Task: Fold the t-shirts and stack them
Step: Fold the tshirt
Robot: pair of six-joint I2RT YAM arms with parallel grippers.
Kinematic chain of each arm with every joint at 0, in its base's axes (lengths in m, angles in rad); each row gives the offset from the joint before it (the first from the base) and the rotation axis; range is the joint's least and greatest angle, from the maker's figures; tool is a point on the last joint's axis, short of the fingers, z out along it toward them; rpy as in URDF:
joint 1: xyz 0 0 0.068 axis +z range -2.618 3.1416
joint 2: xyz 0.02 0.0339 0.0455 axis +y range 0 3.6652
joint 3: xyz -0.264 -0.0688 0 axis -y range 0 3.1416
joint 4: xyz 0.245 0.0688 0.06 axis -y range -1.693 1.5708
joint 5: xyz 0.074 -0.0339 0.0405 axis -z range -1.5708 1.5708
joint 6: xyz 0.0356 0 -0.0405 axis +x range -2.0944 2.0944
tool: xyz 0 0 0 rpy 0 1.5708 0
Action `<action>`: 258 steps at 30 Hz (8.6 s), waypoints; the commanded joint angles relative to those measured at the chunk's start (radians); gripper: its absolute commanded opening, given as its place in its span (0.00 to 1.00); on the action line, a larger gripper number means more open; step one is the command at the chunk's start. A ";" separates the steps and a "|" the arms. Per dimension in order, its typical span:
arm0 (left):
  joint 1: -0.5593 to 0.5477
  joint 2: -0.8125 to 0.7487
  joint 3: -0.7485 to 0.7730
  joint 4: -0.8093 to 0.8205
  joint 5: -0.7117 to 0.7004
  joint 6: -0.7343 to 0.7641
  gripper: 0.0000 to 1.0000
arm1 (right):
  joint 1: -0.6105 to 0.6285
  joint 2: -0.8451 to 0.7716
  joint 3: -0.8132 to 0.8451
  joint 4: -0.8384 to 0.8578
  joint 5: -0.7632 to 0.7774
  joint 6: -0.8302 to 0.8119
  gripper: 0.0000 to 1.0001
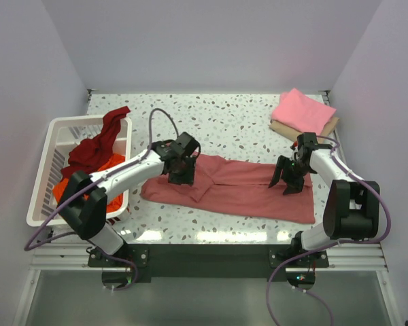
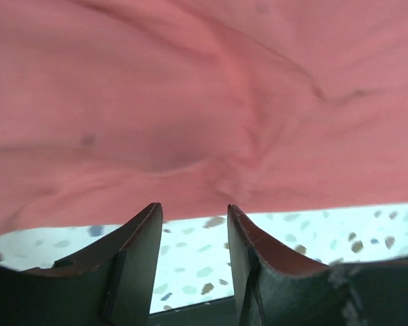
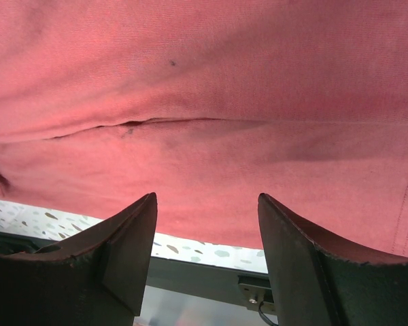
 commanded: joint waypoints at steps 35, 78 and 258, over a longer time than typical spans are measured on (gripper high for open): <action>0.327 -0.007 -0.248 0.290 -0.155 0.072 0.38 | 0.005 0.015 0.030 -0.008 -0.019 -0.003 0.64; 0.249 -0.309 -0.385 0.066 -0.099 -0.112 0.00 | 0.005 0.044 0.013 0.016 -0.033 -0.006 0.64; 0.091 -0.470 -0.524 0.393 0.098 -0.217 0.85 | 0.445 -0.111 -0.220 0.206 0.159 0.320 0.63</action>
